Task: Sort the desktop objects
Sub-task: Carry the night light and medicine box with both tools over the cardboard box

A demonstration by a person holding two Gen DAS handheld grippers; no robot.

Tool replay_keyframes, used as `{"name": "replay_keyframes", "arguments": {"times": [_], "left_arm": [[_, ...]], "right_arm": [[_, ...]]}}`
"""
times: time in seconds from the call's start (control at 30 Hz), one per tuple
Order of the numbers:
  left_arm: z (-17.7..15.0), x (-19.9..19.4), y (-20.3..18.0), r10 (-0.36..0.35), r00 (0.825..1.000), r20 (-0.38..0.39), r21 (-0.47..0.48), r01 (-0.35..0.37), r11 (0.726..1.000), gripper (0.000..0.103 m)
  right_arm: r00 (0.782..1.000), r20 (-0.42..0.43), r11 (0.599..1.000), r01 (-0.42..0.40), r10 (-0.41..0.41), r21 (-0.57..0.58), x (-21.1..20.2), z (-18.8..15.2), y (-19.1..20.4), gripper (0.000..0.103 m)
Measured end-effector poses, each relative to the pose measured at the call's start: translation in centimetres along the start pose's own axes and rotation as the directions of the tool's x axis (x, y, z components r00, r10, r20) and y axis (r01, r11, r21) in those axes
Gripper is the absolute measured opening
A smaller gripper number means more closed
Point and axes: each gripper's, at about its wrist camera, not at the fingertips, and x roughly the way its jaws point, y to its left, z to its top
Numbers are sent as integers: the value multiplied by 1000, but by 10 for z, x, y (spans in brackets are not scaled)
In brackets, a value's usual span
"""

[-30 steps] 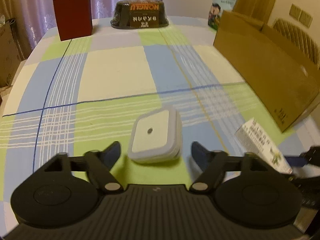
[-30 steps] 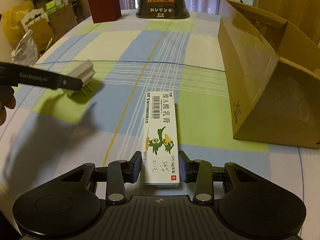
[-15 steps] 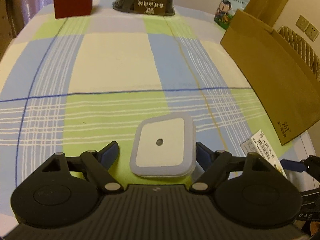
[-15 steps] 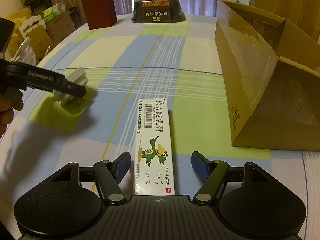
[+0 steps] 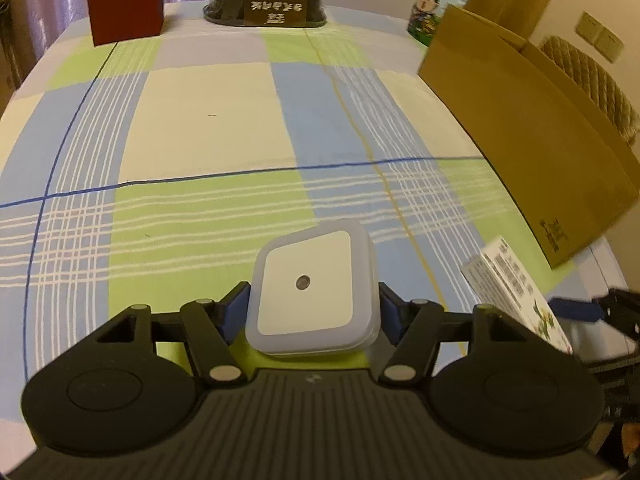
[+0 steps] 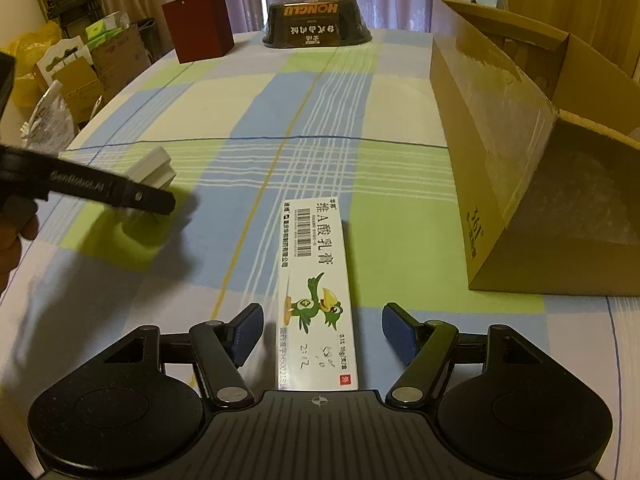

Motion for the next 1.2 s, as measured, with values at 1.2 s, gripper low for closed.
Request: {"name": "replay_keyframes", "arguments": {"times": [1.2], "left_arm": [[-41,-20,-15,-35,998,-48,-37,33,999,61]], "right_arm": [[999,-35,1000,-10,10,-9,7,5,0,37]]}}
